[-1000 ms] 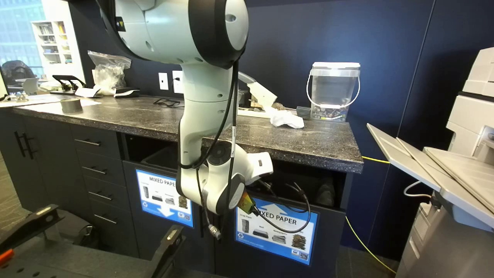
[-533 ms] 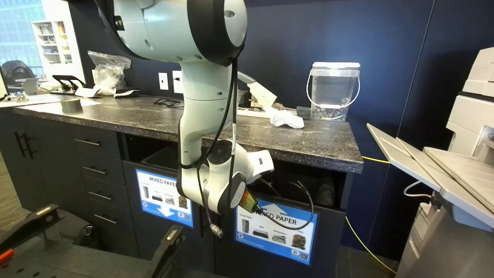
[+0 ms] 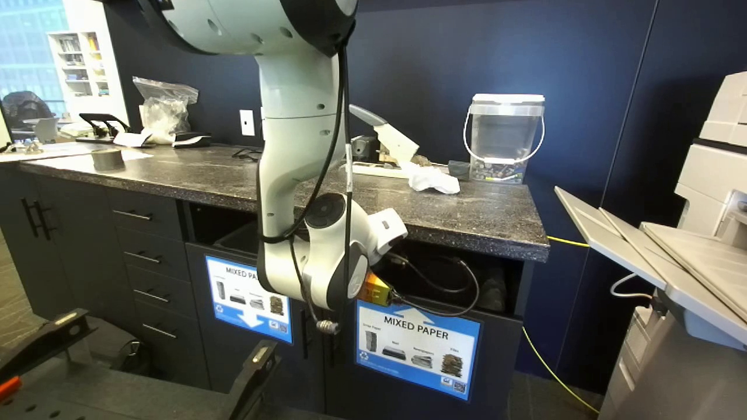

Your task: Place the papers on the countertop inside the bin on the right

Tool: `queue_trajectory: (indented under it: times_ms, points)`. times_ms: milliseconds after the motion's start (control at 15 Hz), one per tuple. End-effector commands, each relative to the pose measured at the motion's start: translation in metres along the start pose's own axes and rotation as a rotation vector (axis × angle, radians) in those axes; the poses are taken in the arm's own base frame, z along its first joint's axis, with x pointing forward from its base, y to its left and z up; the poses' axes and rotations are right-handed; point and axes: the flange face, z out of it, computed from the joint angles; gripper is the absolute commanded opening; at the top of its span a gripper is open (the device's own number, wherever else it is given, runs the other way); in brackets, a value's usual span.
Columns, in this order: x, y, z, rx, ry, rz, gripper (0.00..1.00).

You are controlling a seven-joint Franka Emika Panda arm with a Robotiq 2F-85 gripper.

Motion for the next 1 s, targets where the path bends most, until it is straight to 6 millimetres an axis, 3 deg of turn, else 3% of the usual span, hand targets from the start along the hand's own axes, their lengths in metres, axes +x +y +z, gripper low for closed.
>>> queue_trajectory:
  times_ms: [0,400,600,933]
  points:
    - [0.017,-0.007,-0.035,0.033,-0.097,-0.076,1.0]
    - [0.028,-0.008,-0.083,0.119,-0.406,-0.213,1.0]
    - [0.044,-0.004,-0.108,0.122,-0.562,-0.286,1.0]
    - [0.105,0.001,-0.15,0.128,-0.691,-0.39,1.0]
